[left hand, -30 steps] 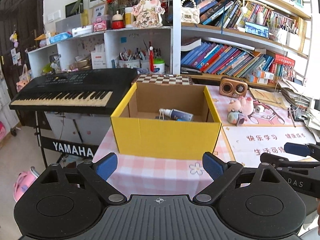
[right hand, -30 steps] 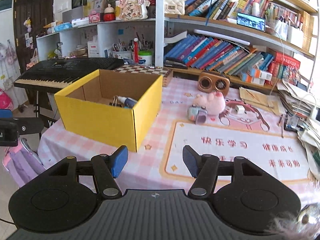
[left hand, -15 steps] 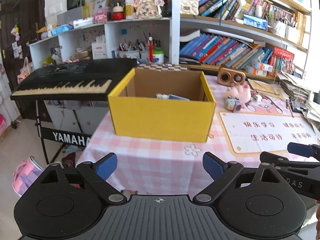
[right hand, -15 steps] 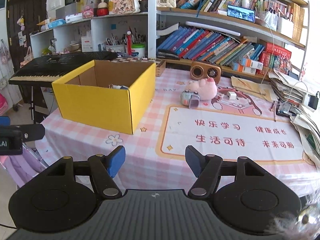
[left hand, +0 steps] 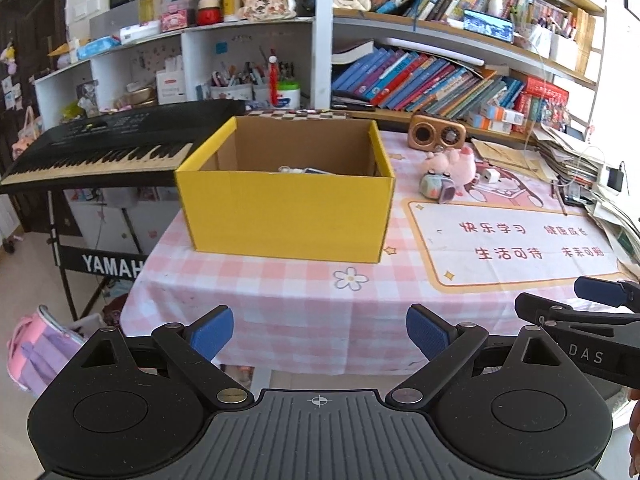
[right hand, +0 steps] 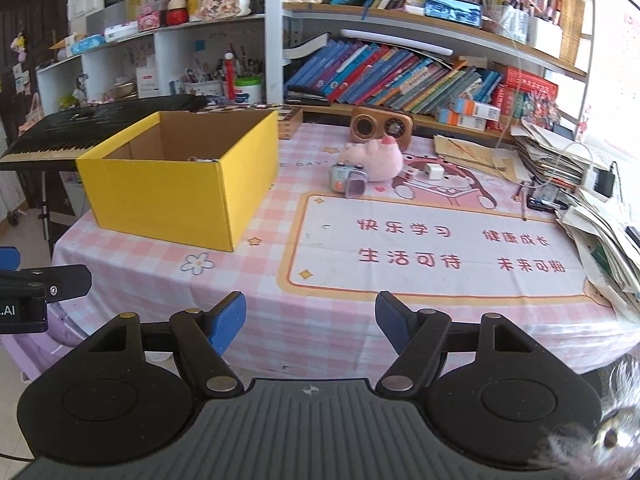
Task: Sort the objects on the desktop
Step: 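Move both tools back toward the toy truck and charger plug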
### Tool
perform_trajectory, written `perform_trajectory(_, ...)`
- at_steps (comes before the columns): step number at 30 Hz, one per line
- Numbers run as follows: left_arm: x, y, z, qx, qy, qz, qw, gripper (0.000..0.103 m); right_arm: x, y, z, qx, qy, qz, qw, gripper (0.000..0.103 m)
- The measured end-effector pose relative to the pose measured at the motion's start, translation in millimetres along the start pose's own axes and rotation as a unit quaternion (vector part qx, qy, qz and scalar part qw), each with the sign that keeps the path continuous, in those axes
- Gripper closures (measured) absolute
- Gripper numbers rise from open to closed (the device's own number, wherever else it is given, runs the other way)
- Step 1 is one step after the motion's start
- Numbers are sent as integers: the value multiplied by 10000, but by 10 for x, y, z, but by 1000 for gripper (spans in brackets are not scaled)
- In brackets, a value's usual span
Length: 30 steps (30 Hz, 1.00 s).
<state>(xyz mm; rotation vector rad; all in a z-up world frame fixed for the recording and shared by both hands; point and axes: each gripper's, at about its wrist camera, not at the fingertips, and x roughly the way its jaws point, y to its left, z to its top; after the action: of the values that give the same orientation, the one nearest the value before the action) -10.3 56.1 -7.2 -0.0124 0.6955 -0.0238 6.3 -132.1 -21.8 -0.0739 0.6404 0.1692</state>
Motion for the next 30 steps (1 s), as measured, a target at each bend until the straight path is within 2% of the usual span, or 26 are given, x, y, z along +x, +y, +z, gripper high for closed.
perform_trajectory(14, 187, -374, 54, 392, 168, -440, 9981, 5, 39, -301, -51, 312, 119, -387, 9987, 24)
perform_trajectory(30, 656, -1008, 329, 736, 363, -825, 9932, 5, 303, -979, 22, 721, 311, -769, 9939, 24)
